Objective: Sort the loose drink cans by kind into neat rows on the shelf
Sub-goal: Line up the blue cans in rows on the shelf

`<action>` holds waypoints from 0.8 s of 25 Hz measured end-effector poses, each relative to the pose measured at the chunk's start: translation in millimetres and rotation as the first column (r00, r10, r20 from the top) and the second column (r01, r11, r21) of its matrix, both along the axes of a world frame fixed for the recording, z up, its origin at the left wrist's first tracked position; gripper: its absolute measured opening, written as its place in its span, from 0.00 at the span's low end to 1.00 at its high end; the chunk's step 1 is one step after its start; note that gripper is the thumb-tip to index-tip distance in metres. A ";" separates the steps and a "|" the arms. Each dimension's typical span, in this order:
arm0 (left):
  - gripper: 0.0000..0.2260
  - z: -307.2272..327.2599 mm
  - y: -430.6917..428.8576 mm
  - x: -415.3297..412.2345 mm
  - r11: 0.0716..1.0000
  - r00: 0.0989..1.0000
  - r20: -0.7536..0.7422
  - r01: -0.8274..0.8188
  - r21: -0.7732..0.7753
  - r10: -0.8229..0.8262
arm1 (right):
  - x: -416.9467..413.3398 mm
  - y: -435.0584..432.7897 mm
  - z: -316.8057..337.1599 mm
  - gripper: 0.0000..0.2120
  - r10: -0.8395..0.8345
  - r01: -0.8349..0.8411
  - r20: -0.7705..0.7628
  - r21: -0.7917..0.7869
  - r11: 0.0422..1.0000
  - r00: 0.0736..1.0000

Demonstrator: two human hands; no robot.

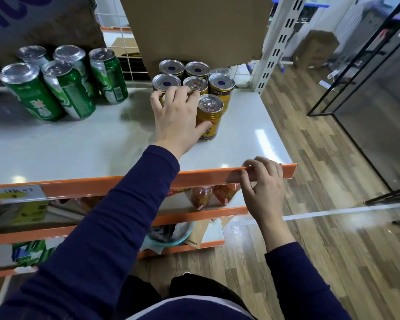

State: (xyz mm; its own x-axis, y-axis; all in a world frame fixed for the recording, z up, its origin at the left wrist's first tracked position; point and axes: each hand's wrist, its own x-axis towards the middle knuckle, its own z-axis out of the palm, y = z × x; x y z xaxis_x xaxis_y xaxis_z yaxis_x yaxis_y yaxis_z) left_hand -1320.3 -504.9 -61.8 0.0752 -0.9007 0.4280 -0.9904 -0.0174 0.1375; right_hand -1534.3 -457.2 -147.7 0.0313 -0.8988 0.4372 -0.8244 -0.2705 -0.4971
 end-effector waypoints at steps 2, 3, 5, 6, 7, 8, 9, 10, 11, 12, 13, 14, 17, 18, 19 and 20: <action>0.24 -0.5 14.5 8.0 0.999 0.998 -0.051 0.023 -0.038 -0.025 | 5.3 -0.2 5.9 0.11 -0.005 0.005 0.031 -0.013 1.000 1.000; 0.22 0.0 23.3 13.2 0.997 0.997 -0.072 0.032 -0.064 -0.036 | 9.4 -0.6 9.1 0.11 0.005 -0.004 0.042 -0.019 1.000 0.999; 0.19 1.4 43.0 27.2 0.992 0.993 -0.108 0.037 -0.119 -0.050 | 23.4 -2.7 15.3 0.09 0.055 -0.054 0.058 -0.017 0.998 0.997; 0.18 1.6 54.0 36.6 0.990 0.991 -0.122 0.031 -0.138 -0.048 | 34.4 -3.6 18.2 0.08 0.088 -0.087 0.060 -0.007 0.996 0.994; 0.17 1.0 65.8 47.8 0.989 0.991 -0.129 0.020 -0.146 -0.039 | 47.6 -4.1 21.0 0.08 0.126 -0.126 0.065 0.003 0.992 0.990; 0.17 -0.7 78.1 60.3 0.990 0.991 -0.130 0.001 -0.142 -0.020 | 62.8 -4.1 24.0 0.08 0.172 -0.172 0.074 0.002 0.985 0.982; 0.17 -3.0 91.2 74.3 0.991 0.991 -0.130 -0.030 -0.128 0.013 | 79.8 -3.1 27.1 0.08 0.227 -0.227 0.087 -0.011 0.974 0.970; 0.18 -5.9 105.4 90.3 0.992 0.990 -0.131 -0.068 -0.110 0.053 | 99.1 -1.1 29.9 0.08 0.287 -0.285 0.099 -0.034 0.958 0.953; 0.18 -8.9 120.6 107.4 0.990 0.986 -0.135 -0.109 -0.093 0.096 | 119.1 1.8 31.9 0.08 0.346 -0.342 0.104 -0.058 0.938 0.932; 0.18 -12.1 135.5 123.3 0.986 0.981 -0.142 -0.147 -0.079 0.135 | 137.2 4.9 33.0 0.08 0.395 -0.389 0.100 -0.076 0.918 0.913; 0.18 -15.1 151.1 139.1 0.980 0.973 -0.150 -0.189 -0.063 0.178 | 155.4 8.6 33.7 0.08 0.436 -0.429 0.092 -0.086 0.899 0.895; 0.18 -17.9 170.5 158.3 0.969 0.960 -0.156 -0.241 -0.051 0.230 | 177.9 14.9 33.2 0.09 0.480 -0.473 0.086 -0.087 0.877 0.873; 0.18 -25.4 234.3 220.1 0.920 0.907 -0.190 -0.390 -0.046 0.375 | 255.1 45.6 31.8 0.10 0.605 -0.602 0.076 -0.056 0.797 0.793; 0.18 -27.5 258.1 241.3 0.897 0.883 -0.200 -0.440 -0.038 0.425 | 285.0 60.0 31.8 0.10 0.647 -0.646 0.072 -0.045 0.762 0.759; 0.18 -29.5 283.1 262.8 0.871 0.857 -0.203 -0.490 -0.032 0.474 | 316.2 76.2 32.0 0.10 0.688 -0.687 0.073 -0.034 0.725 0.722; 0.18 -31.0 305.8 281.7 0.847 0.833 -0.203 -0.531 -0.031 0.515 | 344.7 91.2 32.6 0.10 0.721 -0.722 0.077 -0.023 0.692 0.689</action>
State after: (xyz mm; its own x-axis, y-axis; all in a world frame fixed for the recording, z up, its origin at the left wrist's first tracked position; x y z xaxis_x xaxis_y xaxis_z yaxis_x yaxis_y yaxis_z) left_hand -1038.5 -199.1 -92.7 0.6078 -0.6664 0.4319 -0.7941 -0.5064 0.3362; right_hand -1189.6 -366.0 -115.1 0.6397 -0.6163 0.4593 -0.3378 -0.7622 -0.5522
